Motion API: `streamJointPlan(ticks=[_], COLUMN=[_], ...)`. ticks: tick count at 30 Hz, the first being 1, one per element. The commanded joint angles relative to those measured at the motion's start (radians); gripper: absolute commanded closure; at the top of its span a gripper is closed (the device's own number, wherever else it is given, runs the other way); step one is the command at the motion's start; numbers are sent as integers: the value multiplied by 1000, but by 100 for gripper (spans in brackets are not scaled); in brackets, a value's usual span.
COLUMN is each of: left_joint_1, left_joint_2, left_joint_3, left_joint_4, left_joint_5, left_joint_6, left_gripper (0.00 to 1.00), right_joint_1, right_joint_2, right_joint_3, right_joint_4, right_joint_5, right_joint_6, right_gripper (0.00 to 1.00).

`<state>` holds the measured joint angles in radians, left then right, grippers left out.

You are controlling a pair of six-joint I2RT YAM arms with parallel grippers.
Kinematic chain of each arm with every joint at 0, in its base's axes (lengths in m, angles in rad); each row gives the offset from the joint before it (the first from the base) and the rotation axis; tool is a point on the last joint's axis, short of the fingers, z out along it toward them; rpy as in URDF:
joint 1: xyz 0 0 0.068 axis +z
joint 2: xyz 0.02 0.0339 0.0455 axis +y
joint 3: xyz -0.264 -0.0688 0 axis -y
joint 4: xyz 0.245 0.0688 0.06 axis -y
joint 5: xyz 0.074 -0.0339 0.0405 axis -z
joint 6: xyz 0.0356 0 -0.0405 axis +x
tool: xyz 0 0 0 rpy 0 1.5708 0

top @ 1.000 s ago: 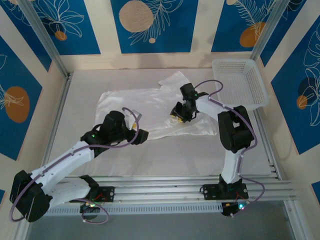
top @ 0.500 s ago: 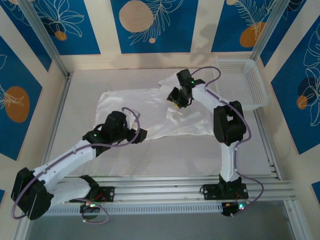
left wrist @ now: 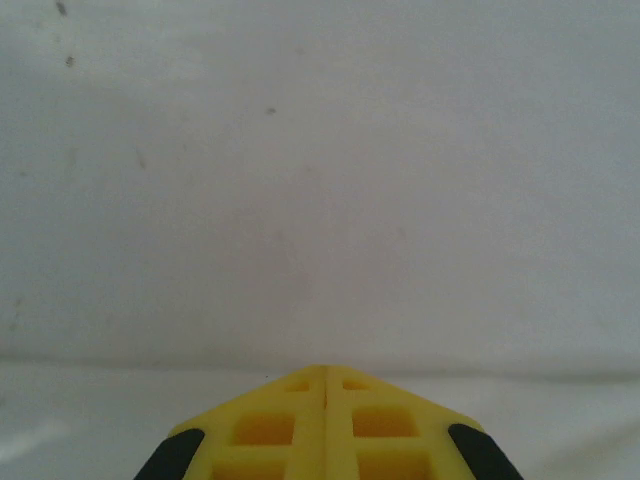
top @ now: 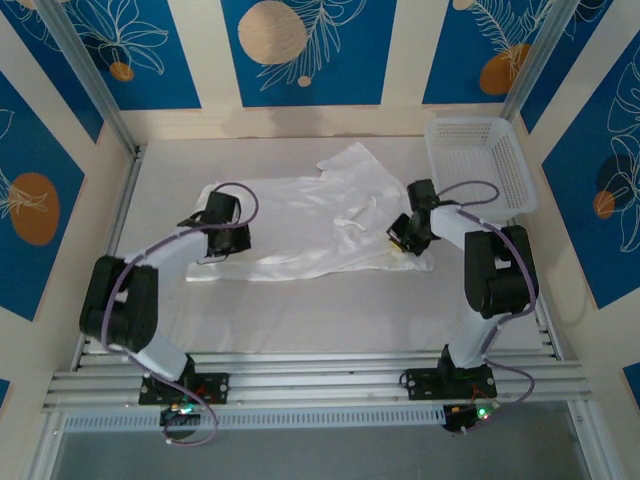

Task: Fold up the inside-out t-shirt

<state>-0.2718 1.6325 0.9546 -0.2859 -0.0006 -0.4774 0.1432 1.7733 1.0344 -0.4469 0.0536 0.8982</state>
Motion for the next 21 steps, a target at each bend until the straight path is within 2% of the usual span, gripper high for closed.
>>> streamJointPlan(ticks=[1,5,9,11,16,21], left_joint_1=[51,116,165,181,184,181], left_joint_2=[79,120,57,-35,-340,-624], left_joint_3=[26,-25,-167,-260,-476,-638], left_joint_4=[34,63,80,95,12,-45], left_joint_5=[49,73,53,46,-34,6], left_joint_6=[-88,-148,-191,-209,-261,-341], left_gripper=[100,100,100,100,100,100], right_joint_1=[23,53,90,111,135,170], right_joint_2=[16,13,-39,-79,-211,-395], right_joint_3=[-15,-5,-56,-99,-242,-401], right_joint_4=[79,9,-43,-65,-113,-134], right_joint_5=[-35,-7,19,35,48,27], right_joint_6=[-33,-45,-54,-54,-51,-19], right_gripper=[100,100,100,100,100,100])
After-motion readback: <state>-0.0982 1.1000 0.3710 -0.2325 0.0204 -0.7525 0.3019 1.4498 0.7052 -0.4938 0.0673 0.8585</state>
